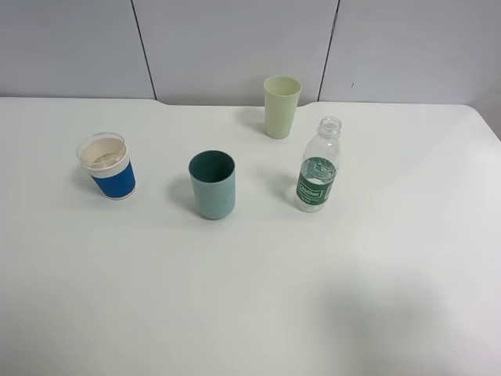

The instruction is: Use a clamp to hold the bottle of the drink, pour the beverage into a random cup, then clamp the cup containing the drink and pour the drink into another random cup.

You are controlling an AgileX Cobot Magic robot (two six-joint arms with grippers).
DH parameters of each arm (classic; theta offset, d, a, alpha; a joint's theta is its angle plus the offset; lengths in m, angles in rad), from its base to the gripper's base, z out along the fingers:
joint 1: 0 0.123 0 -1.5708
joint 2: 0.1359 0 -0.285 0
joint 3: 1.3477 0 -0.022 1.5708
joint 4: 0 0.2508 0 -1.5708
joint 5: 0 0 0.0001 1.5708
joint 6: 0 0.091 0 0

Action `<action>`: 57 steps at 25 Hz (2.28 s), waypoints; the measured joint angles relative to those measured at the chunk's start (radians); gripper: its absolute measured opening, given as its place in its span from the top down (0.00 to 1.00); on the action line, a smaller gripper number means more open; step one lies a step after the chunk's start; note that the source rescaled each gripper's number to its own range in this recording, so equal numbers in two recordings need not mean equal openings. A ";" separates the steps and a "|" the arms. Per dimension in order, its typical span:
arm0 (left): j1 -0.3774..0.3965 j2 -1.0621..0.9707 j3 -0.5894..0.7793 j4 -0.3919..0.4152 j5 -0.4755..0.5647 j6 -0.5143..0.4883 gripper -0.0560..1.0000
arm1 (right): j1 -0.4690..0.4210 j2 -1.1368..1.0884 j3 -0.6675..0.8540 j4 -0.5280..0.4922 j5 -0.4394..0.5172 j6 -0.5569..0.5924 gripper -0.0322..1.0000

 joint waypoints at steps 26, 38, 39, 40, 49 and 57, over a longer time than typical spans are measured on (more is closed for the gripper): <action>0.000 0.000 0.000 0.000 0.000 0.000 0.00 | 0.000 0.000 0.000 0.000 0.000 0.000 0.00; 0.000 0.000 0.000 0.000 0.000 0.000 0.00 | 0.000 0.000 0.000 0.000 0.000 0.000 0.00; 0.000 0.000 0.000 0.000 0.000 0.000 0.00 | 0.000 0.000 0.000 0.000 0.000 0.000 0.00; 0.000 0.000 0.000 0.000 0.000 0.000 0.00 | 0.000 0.000 0.000 0.000 0.000 0.000 0.00; 0.000 0.000 0.000 0.000 0.000 0.000 0.00 | 0.000 0.000 0.000 0.000 0.000 0.000 0.00; 0.000 0.000 0.000 0.000 0.000 0.000 0.00 | 0.000 0.000 0.000 0.000 0.000 0.000 0.00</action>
